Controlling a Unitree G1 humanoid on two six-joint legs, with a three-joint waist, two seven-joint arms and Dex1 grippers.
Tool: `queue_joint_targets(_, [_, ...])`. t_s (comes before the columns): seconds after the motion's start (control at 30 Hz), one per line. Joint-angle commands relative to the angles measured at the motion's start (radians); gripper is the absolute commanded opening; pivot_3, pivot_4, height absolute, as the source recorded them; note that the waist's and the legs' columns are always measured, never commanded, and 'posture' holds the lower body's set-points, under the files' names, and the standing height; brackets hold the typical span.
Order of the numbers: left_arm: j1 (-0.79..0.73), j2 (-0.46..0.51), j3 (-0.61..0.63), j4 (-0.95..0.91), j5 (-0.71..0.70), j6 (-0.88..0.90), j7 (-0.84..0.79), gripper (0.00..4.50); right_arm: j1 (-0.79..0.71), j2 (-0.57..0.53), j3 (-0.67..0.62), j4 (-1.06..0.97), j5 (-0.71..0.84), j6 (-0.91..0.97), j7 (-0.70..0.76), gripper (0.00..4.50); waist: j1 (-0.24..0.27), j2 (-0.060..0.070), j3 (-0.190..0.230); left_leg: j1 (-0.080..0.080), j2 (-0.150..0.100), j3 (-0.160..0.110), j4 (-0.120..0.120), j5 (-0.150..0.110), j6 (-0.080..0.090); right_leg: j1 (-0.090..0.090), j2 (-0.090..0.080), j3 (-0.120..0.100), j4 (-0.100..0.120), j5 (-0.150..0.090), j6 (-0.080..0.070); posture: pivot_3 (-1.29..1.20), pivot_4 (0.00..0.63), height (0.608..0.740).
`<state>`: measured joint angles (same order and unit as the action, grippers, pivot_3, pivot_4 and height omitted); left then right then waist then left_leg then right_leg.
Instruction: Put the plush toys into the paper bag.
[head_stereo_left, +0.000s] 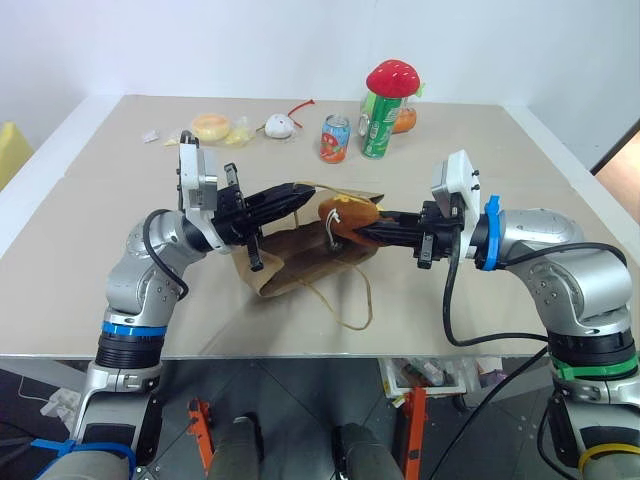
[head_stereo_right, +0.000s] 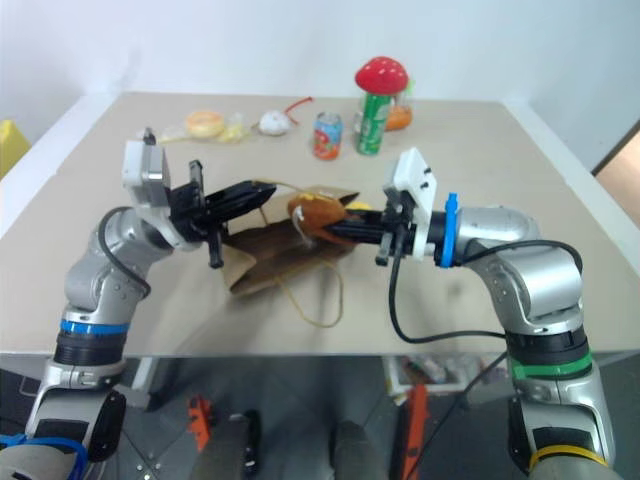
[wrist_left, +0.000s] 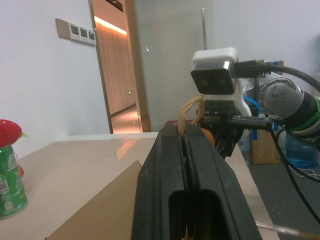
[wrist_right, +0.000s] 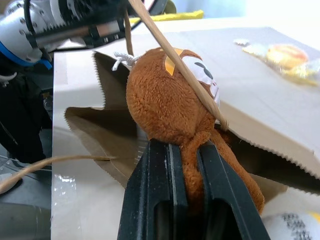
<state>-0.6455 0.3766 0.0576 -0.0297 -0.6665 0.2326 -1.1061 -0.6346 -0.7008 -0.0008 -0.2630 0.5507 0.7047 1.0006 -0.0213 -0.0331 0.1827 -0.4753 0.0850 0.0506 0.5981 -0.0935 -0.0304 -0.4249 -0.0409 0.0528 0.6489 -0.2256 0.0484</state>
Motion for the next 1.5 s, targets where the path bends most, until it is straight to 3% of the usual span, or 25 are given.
queue_joint_targets(0.03, [-0.023, 0.003, 0.02, -0.015, -0.009, -0.016, -0.004, 0.0, 0.016, -0.02, 0.037, -0.05, -0.031, -0.014, -0.003, 0.01, 0.0, 0.0, 0.0, 0.0, 0.0, 0.0, 0.0, 0.0, 0.0, 0.0, 0.0, 0.0, 0.0, 0.0, 0.0, 0.0, 0.15, 0.74])
queue_joint_targets(0.33, [-0.019, 0.002, 0.02, -0.024, -0.008, -0.013, 0.008, 0.0, 0.007, 0.016, 0.192, -0.046, -0.137, -0.049, -0.02, 0.01, 0.0, 0.0, 0.0, 0.0, 0.0, 0.0, 0.0, 0.0, 0.0, 0.0, 0.0, 0.0, 0.0, 0.0, 0.0, 0.0, 0.15, 0.74])
queue_joint_targets(1.03, [-0.021, -0.011, 0.016, -0.02, -0.003, -0.02, 0.015, 0.0, -0.137, 0.092, 0.202, 0.023, -0.181, -0.086, -0.033, 0.01, 0.0, 0.0, 0.0, 0.0, 0.0, 0.0, 0.0, 0.0, 0.0, 0.0, 0.0, 0.0, 0.0, 0.0, 0.0, 0.0, 0.15, 0.74])
queue_joint_targets(1.43, [-0.019, -0.009, 0.019, -0.031, -0.004, -0.017, 0.029, 0.0, -0.129, 0.222, 0.317, 0.2, -0.359, -0.212, -0.121, 0.01, 0.0, 0.0, 0.0, 0.0, 0.0, 0.0, 0.0, 0.0, 0.0, 0.0, 0.001, 0.0, 0.0, 0.0, 0.0, 0.0, 0.15, 0.74])
queue_joint_targets(1.5, [-0.02, -0.008, 0.018, -0.031, -0.004, -0.016, 0.03, 0.0, -0.135, 0.228, 0.303, 0.217, -0.363, -0.207, -0.131, 0.79, 0.0, 0.0, 0.0, 0.0, 0.0, 0.0, 0.0, 0.0, 0.0, 0.0, 0.001, 0.0, 0.0, 0.0, 0.0, 0.0, 0.15, 0.74])
